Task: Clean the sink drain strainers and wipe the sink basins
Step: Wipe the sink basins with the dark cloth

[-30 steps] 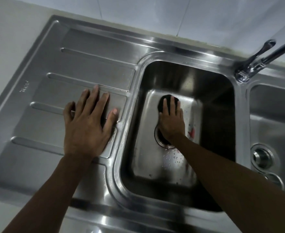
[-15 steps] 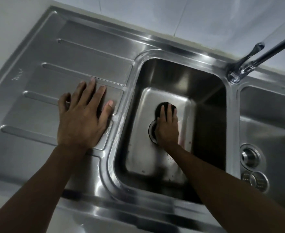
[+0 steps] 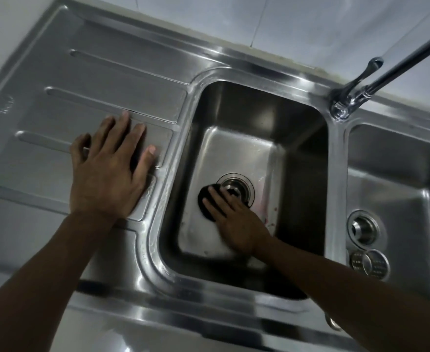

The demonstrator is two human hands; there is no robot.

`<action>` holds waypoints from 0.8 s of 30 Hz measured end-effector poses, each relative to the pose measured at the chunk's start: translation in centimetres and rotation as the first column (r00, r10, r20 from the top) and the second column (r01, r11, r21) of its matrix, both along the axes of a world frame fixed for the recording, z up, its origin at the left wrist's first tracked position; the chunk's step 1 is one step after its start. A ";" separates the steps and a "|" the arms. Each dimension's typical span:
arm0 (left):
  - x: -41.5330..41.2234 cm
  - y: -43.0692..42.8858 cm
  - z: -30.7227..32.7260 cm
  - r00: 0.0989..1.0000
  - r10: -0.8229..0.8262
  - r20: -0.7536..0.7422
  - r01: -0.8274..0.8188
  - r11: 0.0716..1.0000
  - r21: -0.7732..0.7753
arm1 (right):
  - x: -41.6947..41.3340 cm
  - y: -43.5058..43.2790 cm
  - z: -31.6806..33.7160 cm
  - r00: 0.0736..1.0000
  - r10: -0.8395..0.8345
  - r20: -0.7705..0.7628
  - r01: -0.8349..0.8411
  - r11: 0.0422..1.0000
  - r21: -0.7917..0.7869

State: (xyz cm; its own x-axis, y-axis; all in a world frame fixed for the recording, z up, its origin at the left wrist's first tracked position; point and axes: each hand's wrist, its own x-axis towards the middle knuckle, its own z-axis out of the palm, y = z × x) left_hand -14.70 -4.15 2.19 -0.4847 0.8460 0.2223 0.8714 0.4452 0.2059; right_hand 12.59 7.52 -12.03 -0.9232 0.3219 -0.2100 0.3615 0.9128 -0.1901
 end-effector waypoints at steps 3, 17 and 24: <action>0.0 0.0 0.1 1.000 0.000 0.007 0.000 1.000 -0.007 | -2.5 2.6 0.8 0.978 -0.206 0.020 0.204 0.978 0.051; -0.2 0.0 -0.4 1.000 0.004 -0.005 -0.004 1.000 0.019 | 2.8 -1.1 4.0 0.689 -0.491 0.533 0.482 0.860 0.169; -0.5 -0.1 -1.0 0.999 -0.010 -0.052 0.011 1.000 0.023 | 4.6 -1.8 4.3 0.864 0.461 0.200 -0.482 0.873 0.069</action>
State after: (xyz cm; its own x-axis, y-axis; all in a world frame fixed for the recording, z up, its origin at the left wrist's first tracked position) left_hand -15.17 -4.22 1.22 -0.4631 0.8453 0.2666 0.8858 0.4314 0.1710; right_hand 17.14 5.77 -7.71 -0.9232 -0.1122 -0.3676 -0.1004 0.9936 -0.0511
